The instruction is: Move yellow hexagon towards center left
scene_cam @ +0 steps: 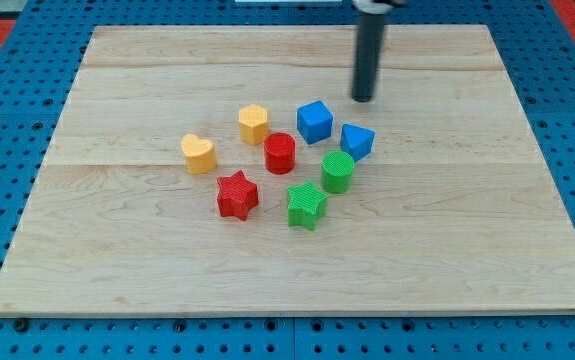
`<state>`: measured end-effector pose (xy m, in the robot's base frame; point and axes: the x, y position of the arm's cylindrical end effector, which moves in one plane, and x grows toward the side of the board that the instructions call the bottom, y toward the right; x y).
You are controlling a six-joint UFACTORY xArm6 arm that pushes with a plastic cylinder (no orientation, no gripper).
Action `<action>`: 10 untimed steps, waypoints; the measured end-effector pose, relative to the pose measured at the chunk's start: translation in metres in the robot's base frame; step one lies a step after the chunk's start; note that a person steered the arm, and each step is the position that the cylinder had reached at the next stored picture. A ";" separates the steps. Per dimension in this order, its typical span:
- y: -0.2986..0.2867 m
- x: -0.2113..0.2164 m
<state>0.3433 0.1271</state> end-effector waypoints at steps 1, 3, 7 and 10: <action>0.050 0.033; 0.108 0.161; -0.052 0.086; -0.148 0.052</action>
<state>0.3955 -0.0214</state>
